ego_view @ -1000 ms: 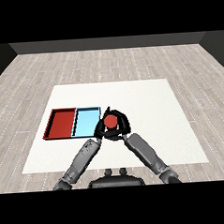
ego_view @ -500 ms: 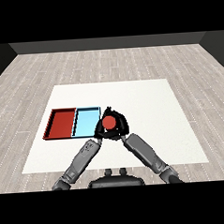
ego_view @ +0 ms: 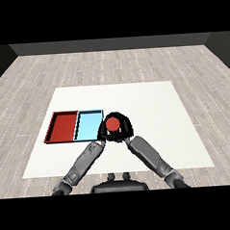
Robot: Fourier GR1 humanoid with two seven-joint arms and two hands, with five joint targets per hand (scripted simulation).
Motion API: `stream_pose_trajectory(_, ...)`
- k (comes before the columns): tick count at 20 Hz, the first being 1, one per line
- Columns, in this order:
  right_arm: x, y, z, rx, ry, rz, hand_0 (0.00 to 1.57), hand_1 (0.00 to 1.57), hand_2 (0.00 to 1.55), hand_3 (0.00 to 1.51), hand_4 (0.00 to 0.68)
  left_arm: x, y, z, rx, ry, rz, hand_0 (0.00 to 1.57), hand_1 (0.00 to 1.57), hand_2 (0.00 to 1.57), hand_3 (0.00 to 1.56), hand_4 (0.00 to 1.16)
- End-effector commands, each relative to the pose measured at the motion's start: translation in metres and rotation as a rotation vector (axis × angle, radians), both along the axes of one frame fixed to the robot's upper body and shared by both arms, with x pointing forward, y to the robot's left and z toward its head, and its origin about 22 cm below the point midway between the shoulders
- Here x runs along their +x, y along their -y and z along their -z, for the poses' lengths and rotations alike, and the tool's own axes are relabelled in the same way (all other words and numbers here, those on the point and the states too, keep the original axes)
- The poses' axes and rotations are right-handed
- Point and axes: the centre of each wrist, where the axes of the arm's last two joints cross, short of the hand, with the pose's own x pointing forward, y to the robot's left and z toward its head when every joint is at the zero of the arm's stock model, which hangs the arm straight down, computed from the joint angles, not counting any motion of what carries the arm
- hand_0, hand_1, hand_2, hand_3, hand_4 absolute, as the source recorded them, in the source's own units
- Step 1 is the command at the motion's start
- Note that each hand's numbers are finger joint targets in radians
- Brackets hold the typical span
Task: Pick the red can and put it in the red box
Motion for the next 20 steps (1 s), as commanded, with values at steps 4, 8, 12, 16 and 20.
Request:
stream_pose_trajectory(4,-0.016,0.001,0.000,0.039,0.028,-0.023,1.52,1.52,1.45,1.39,0.541,-0.011,0.012,-0.018,0.010,-0.007,-0.021,1.57,1.57,1.50,1.34,0.86)
stream_pose_trajectory(8,-0.009,-0.001,0.005,0.003,0.033,-0.005,1.52,1.52,1.46,1.40,0.544,0.001,0.031,-0.002,-0.005,0.014,-0.038,1.57,1.57,1.52,1.43,0.88)
stream_pose_trajectory(12,0.004,-0.002,-0.009,0.019,0.021,-0.019,1.49,1.49,1.45,1.40,0.545,-0.004,0.015,-0.012,-0.043,0.026,-0.023,1.57,1.57,1.53,1.43,0.93)
stream_pose_trajectory(16,-0.024,0.006,0.003,0.047,0.000,-0.089,0.76,0.76,0.61,0.00,0.000,-0.004,0.017,-0.004,-0.057,0.027,-0.016,1.57,1.57,1.57,1.49,1.14)
stream_pose_trajectory(20,-0.008,0.000,-0.012,0.046,0.035,-0.080,0.00,0.00,0.00,0.00,0.000,-0.004,0.018,-0.004,-0.058,0.027,-0.016,1.57,1.57,1.57,1.49,1.14)
